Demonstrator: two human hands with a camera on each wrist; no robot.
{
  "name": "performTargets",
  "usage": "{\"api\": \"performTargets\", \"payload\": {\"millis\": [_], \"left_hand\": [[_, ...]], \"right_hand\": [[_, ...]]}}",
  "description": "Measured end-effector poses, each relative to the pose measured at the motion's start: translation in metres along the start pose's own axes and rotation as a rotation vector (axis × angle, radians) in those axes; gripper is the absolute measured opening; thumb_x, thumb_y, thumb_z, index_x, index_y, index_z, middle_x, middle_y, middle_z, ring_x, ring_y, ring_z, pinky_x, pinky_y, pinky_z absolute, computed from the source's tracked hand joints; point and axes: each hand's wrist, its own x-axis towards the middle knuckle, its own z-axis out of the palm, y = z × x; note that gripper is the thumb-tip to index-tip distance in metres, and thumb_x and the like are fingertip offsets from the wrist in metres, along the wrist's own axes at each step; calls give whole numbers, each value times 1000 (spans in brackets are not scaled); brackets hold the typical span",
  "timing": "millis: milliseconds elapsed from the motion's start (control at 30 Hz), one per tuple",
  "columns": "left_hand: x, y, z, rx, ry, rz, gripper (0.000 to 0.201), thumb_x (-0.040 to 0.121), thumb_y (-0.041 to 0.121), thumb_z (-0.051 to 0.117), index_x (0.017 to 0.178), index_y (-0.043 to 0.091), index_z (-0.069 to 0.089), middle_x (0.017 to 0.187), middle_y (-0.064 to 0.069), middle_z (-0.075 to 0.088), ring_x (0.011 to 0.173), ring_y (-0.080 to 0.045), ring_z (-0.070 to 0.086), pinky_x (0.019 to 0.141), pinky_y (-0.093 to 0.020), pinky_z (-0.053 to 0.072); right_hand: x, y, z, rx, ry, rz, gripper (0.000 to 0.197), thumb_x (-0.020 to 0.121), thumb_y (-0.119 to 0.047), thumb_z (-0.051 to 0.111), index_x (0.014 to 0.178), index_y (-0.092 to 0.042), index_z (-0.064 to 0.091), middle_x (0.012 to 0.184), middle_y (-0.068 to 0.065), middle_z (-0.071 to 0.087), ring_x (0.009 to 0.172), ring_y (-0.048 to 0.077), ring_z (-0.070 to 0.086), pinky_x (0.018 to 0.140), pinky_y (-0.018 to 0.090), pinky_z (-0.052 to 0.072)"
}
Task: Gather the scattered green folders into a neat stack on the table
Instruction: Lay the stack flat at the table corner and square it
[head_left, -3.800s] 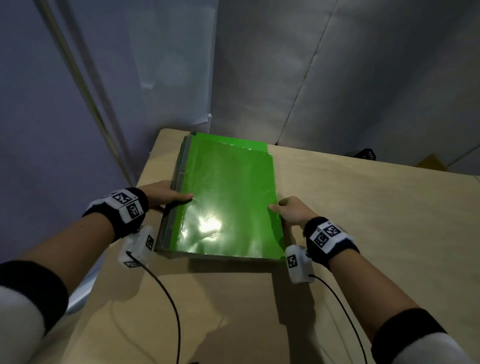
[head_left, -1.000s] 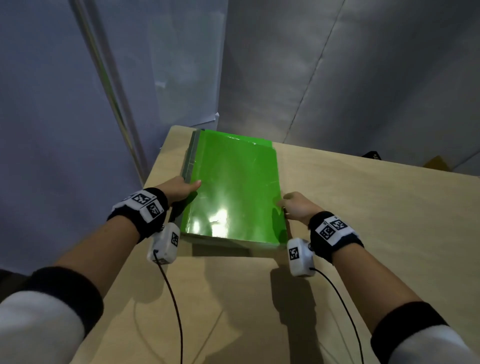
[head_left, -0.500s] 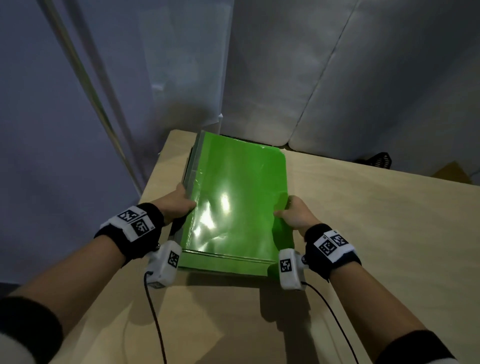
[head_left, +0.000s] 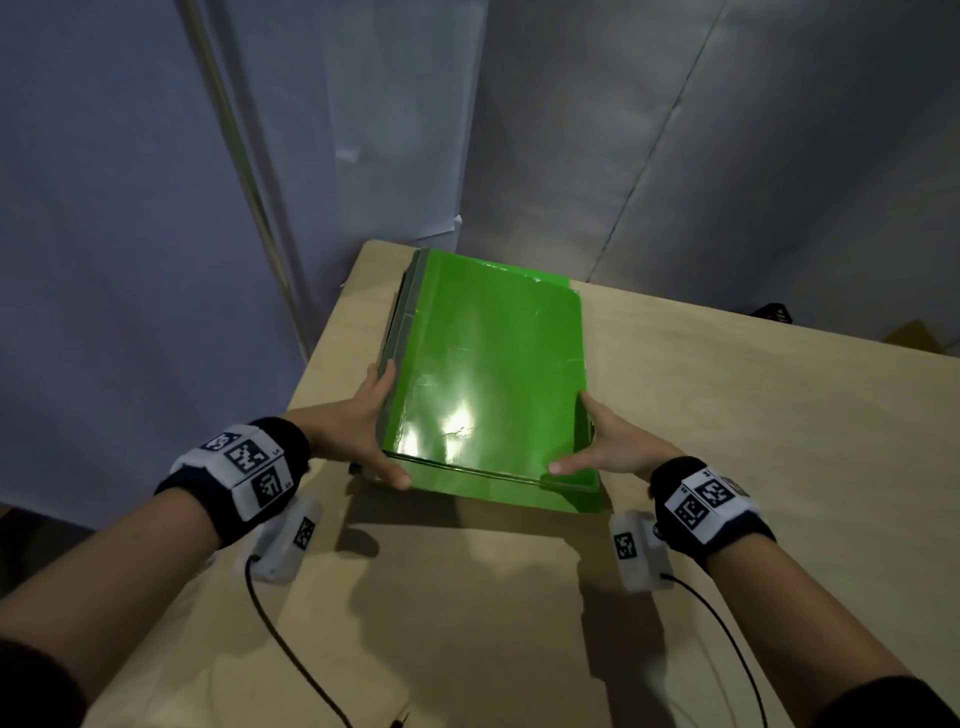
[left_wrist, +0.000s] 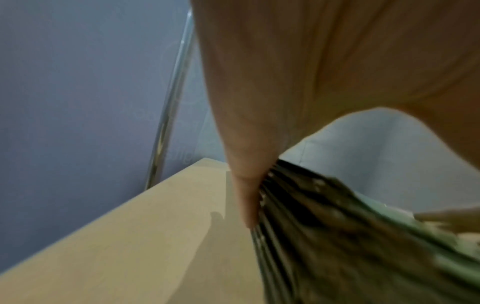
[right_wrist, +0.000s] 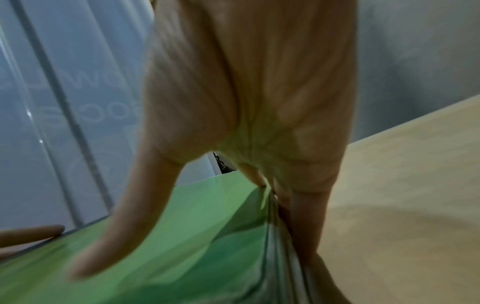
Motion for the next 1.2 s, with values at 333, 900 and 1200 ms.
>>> {"api": "performTargets", "payload": {"millis": [333, 900, 1200], "left_hand": [[0, -15, 29, 108, 329, 118, 134, 57, 26, 88, 151, 5, -5, 159, -7, -4, 148, -21, 6, 113, -19, 13], [-6, -12, 21, 22, 366, 50, 106, 63, 35, 82, 146, 5, 24, 147, -9, 24, 134, -26, 37, 110, -32, 35], [33, -19, 20, -589, 324, -114, 64, 90, 55, 37, 125, 2, 45, 112, -17, 48, 97, -33, 52, 81, -38, 38]], "right_hand": [[-20, 7, 23, -312, -19, -1, 135, 65, -31, 83, 146, -4, -21, 155, 19, -24, 147, 30, -6, 117, 26, 6], [-31, 16, 26, -368, 151, -83, 113, 68, -37, 80, 150, -2, 10, 158, 16, 14, 146, 26, 16, 119, 32, 18], [-29, 10, 21, 377, 200, 54, 72, 93, -41, 48, 148, -2, 21, 152, 15, 33, 134, 26, 41, 112, 44, 33]]}}
